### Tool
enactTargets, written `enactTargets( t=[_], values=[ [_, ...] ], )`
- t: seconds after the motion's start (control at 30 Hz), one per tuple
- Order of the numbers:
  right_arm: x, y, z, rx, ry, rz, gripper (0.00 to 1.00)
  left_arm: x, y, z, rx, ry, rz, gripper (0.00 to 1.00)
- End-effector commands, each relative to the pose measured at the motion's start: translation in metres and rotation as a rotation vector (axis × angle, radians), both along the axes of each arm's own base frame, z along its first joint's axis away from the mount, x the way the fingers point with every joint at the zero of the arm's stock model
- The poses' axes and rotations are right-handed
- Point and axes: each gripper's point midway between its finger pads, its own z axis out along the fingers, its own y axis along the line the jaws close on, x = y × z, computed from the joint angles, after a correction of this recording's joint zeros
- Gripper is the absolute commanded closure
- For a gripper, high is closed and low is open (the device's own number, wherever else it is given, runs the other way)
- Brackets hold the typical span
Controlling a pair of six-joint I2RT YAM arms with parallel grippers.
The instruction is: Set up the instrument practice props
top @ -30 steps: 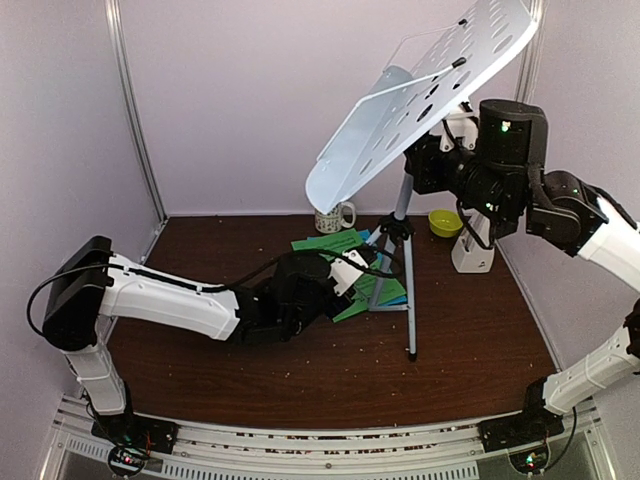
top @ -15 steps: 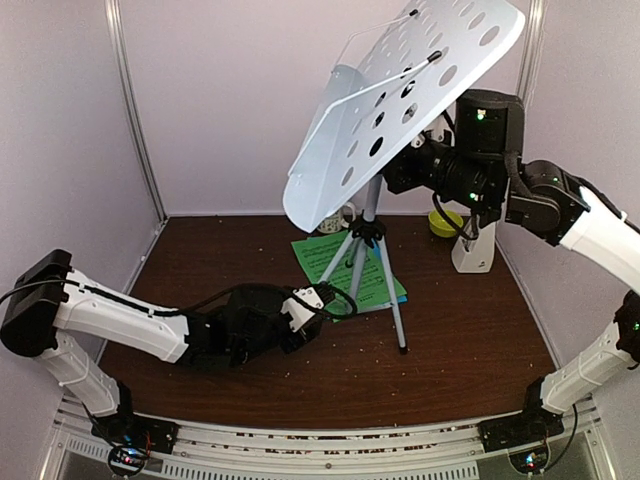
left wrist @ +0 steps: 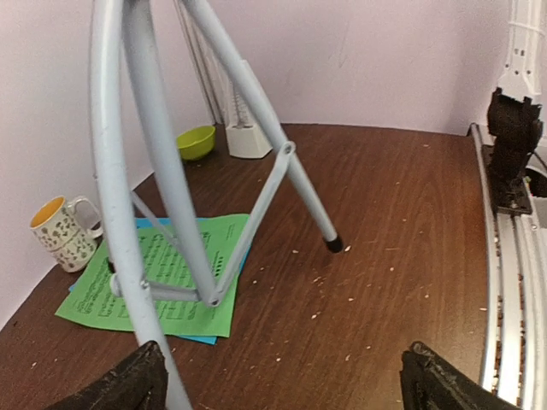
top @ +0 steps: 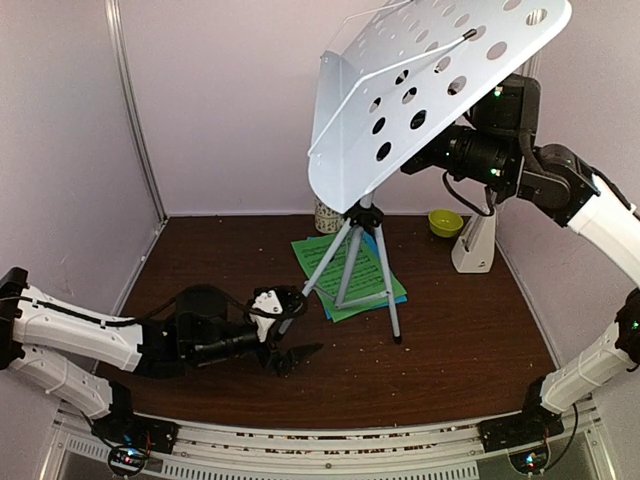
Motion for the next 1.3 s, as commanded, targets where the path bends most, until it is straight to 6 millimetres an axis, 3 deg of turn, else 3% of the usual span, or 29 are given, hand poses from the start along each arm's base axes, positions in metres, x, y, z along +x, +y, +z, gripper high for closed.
enactTargets(
  t=[0.0, 0.2, 0.3, 0.63, 0.9, 1.27],
  values=[
    [-0.036, -0.037, 0.129, 0.331, -0.265, 0.087, 1.00, -0.023, -0.002, 0.025, -0.127, 0.073, -0.132, 0.03],
    [-0.042, -0.022, 0.126, 0.243, -0.304, 0.191, 1.00, -0.016, 0.034, 0.052, -0.301, 0.153, -0.165, 0.06],
    [-0.041, -0.017, 0.125, 0.218, -0.303, 0.213, 1.00, -0.021, 0.036, 0.057, -0.253, 0.156, -0.190, 0.05],
    [-0.087, 0.021, 0.119, 0.147, -0.363, 0.595, 1.00, 0.041, 0.079, 0.061, -0.317, 0.250, 0.055, 0.03],
    [-0.104, 0.049, 0.105, 0.084, -0.371, 0.811, 1.00, 0.045, 0.063, 0.059, -0.230, 0.203, -0.018, 0.03],
    [-0.098, 0.084, 0.072, -0.021, -0.320, 0.970, 1.00, 0.058, 0.047, 0.064, -0.236, 0.116, -0.052, 0.17]
  ],
)
